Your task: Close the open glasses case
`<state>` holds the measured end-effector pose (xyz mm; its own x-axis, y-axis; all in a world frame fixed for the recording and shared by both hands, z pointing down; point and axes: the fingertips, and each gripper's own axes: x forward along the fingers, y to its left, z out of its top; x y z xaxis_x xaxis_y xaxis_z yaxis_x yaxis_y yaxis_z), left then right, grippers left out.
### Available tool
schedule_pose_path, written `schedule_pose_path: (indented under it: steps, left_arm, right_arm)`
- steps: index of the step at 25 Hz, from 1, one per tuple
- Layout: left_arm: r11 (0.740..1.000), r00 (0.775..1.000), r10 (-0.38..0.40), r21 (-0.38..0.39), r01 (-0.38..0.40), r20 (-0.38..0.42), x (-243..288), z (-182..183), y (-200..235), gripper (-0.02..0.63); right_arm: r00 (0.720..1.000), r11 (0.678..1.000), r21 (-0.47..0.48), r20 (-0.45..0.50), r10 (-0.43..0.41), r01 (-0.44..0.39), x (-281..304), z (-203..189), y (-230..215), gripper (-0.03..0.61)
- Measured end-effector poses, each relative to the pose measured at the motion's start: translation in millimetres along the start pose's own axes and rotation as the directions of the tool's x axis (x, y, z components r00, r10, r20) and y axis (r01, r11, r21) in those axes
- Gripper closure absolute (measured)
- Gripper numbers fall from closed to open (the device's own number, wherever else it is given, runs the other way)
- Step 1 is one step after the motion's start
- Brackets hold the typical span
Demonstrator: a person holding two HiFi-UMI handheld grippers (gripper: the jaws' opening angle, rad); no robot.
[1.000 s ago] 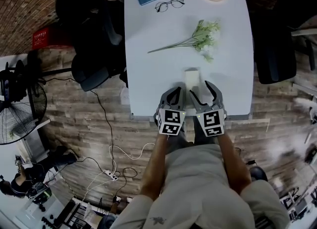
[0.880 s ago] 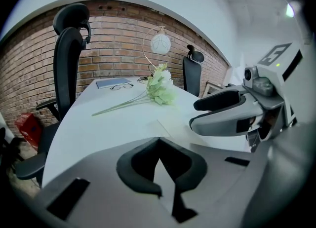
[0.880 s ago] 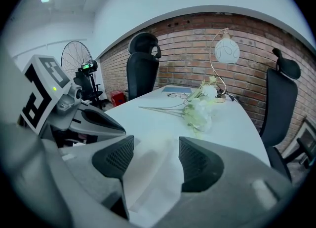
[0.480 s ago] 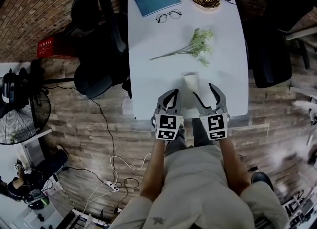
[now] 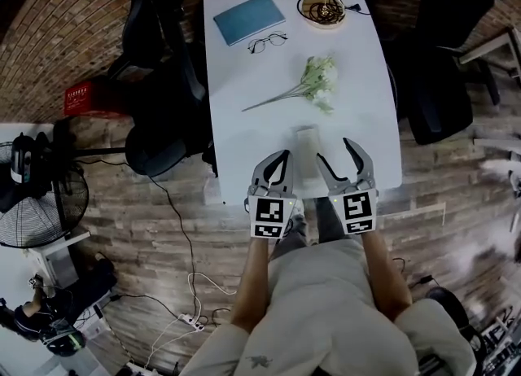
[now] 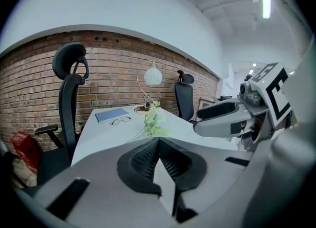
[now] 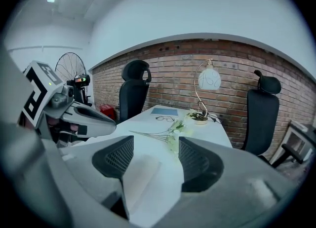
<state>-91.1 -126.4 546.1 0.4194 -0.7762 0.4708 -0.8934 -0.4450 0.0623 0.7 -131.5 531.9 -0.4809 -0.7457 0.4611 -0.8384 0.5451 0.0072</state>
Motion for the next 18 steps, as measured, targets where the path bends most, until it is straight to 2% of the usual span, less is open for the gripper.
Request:
schedule_pose_path:
  steps: [7,18]
  left_arm:
    - [1.000,0.998,-0.012,0.026,0.011,0.057,-13,25,-6,0.611]
    - [0.999,0.995,-0.025,0.047,0.020,0.092,-23,37,-6,0.611]
  right_arm:
    - [0.998,0.999,-0.007,0.036,-0.043,0.043,-17,14,-8,0.314]
    - [0.994,0.996,-0.015,0.073,-0.082,0.083,-28,30,-5,0.314]
